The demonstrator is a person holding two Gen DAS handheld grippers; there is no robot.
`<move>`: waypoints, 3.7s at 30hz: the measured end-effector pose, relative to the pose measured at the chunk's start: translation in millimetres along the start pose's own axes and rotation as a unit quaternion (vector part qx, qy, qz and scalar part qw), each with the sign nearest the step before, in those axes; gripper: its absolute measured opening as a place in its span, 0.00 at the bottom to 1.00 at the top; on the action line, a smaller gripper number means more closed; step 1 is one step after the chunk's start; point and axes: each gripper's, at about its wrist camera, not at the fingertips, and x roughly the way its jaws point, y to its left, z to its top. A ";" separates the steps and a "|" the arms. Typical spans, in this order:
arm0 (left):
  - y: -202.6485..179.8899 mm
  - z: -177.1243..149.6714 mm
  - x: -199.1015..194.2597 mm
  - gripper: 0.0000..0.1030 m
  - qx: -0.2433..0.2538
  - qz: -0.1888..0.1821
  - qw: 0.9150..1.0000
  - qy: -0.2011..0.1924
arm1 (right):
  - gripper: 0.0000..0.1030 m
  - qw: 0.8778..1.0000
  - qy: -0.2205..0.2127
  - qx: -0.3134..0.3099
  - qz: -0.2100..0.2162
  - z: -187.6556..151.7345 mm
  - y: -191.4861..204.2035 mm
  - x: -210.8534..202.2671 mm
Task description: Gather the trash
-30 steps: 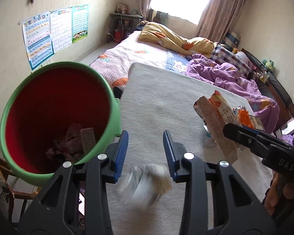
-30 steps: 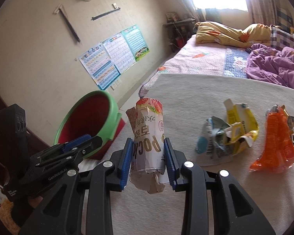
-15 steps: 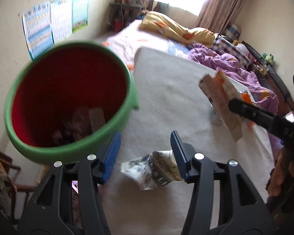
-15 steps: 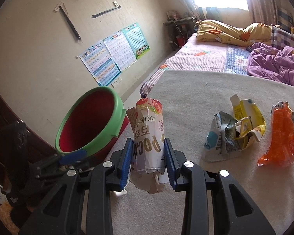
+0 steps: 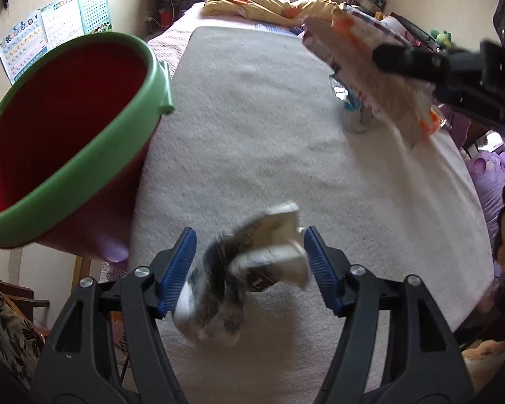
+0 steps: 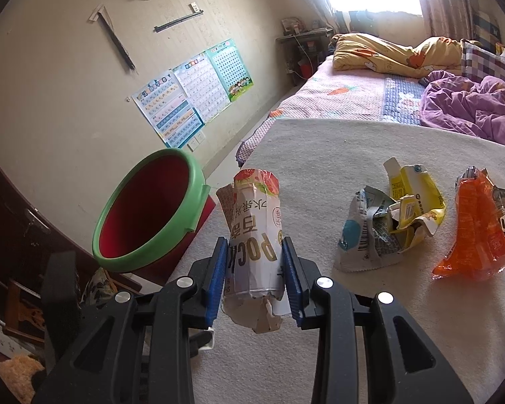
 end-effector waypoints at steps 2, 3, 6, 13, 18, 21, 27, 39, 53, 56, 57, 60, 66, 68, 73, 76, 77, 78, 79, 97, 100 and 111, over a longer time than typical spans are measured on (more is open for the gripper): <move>-2.7 -2.0 3.9 0.61 -0.001 -0.005 1.000 0.009 | 0.31 1.000 0.001 -0.002 0.001 -1.2 0.9 -1.0; -5.2 -2.7 4.5 0.61 0.004 -0.002 1.000 0.011 | 0.31 1.000 0.001 -0.003 0.002 -1.7 2.3 -1.0; -8.6 -6.0 3.1 0.61 0.013 0.008 1.000 0.006 | 0.31 1.000 0.002 -0.006 0.005 -2.0 6.2 -0.6; 0.3 -5.8 -13.2 0.57 -0.008 0.015 1.000 -0.023 | 0.31 1.000 -0.001 -0.012 0.009 0.8 8.6 -1.1; 12.9 17.9 -41.6 0.57 -0.031 0.033 0.996 -0.080 | 0.31 1.000 -0.004 -0.016 0.014 1.9 10.5 -2.1; 19.8 29.5 -54.9 0.57 -0.040 0.041 0.993 -0.107 | 0.31 1.000 -0.005 -0.020 0.016 1.5 14.4 -1.8; 23.7 42.3 -71.5 0.57 -0.047 0.049 0.988 -0.137 | 0.31 1.000 -0.006 -0.023 0.016 3.6 18.3 -0.7; 31.0 42.1 -76.4 0.57 -0.055 0.051 0.987 -0.145 | 0.31 0.999 -0.002 -0.028 0.016 6.5 28.1 9.1; 63.5 45.6 -79.3 0.57 -0.071 0.075 0.983 -0.151 | 0.31 0.999 0.006 -0.029 0.024 7.3 40.1 26.6; 72.9 45.7 -79.6 0.57 -0.075 0.079 0.982 -0.152 | 0.31 0.999 0.008 -0.031 0.026 7.6 47.4 32.4; 75.0 46.0 -80.3 0.57 -0.076 0.080 0.982 -0.152 | 0.31 0.999 0.009 -0.032 0.028 7.8 50.1 35.2; 84.4 46.4 -80.8 0.57 -0.080 0.084 0.981 -0.153 | 0.31 0.999 0.011 -0.035 0.031 8.6 53.4 39.8; 103.6 48.7 -81.9 0.57 -0.086 0.090 0.980 -0.155 | 0.31 0.999 0.009 -0.040 0.035 12.8 66.3 49.9; 108.5 50.4 -82.2 0.57 -0.086 0.091 0.980 -0.155 | 0.31 0.998 0.008 -0.041 0.036 13.9 69.0 52.6; 119.6 51.7 -80.9 0.57 -0.089 0.093 0.980 -0.154 | 0.31 0.998 0.011 -0.044 0.037 16.8 78.7 60.9; 126.4 51.1 -78.4 0.57 -0.092 0.093 0.980 -0.151 | 0.31 0.998 0.015 -0.046 0.039 18.8 83.6 65.9; 129.1 51.2 -77.3 0.57 -0.093 0.093 0.980 -0.150 | 0.31 0.998 0.018 -0.045 0.041 20.0 85.1 68.3; 131.0 50.9 -76.5 0.57 -0.094 0.093 0.980 -0.149 | 0.31 0.998 0.019 -0.044 0.043 20.8 87.0 70.1; 133.5 50.7 -75.5 0.57 -0.094 0.093 0.980 -0.148 | 0.31 0.998 0.020 -0.046 0.043 21.6 88.6 71.8; 154.1 53.6 -58.8 0.57 -0.105 0.090 0.982 -0.128 | 0.31 0.997 0.034 -0.054 0.044 32.5 100.9 97.6; 152.6 53.5 -57.0 0.57 -0.103 0.089 0.983 -0.127 | 0.31 0.997 0.033 -0.054 0.042 34.9 101.6 100.0; 160.6 59.1 -45.6 0.57 -0.099 0.085 0.985 -0.116 | 0.31 0.997 0.030 -0.059 0.045 41.3 111.9 107.7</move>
